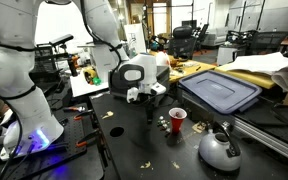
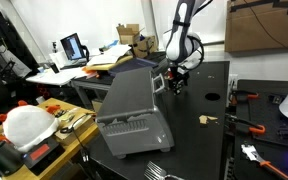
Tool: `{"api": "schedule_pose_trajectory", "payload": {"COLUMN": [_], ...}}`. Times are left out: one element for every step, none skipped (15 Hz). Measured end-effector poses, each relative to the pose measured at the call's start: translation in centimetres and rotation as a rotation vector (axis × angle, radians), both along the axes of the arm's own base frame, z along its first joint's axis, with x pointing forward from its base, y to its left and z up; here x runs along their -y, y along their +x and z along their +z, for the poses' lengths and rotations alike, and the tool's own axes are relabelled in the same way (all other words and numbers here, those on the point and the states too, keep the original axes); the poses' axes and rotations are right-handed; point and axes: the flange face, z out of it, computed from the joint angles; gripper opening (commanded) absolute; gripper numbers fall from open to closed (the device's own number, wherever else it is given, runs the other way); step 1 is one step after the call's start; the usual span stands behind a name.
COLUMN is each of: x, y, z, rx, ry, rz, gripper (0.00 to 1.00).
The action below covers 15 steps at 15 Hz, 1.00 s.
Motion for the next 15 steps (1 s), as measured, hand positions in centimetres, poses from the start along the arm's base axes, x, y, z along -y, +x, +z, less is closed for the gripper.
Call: {"api": "schedule_pose_trajectory", "payload": {"x": [-0.3,-0.7,-1.1,-1.3,-1.5,-1.7,-1.8,-1.9,-1.9,-1.8,-1.8,-1.7,-1.6,-1.5,-1.4], "y": [0.1,0.2,0.4,0.5,0.5,0.6,0.6,0.6,0.6,0.5,0.5,0.4,0.4,0.4,0.3], "z": [0.2,0.4,0.6,0.7,0.7,0.7,0.7,0.6,0.6,0.5,0.5,0.4,0.3,0.3,0.2], "rx": [0.000,0.001,0.002,0.004,0.006,0.006,0.006,0.006,0.005,0.005,0.004,0.002,0.001,0.000,0.000], "ry": [-0.006,-0.010,-0.010,-0.009,-0.007,-0.006,-0.004,0.000,0.002,0.004,0.007,0.009,0.011,0.012,0.013], "rz": [0.005,0.014,0.022,0.028,0.033,0.038,0.041,0.043,0.043,0.043,0.047,0.054,0.058,0.066,0.068], "gripper": [1.00,1.00,1.00,1.00,1.00,1.00,1.00,1.00,1.00,1.00,1.00,1.00,1.00,1.00,1.00]}}
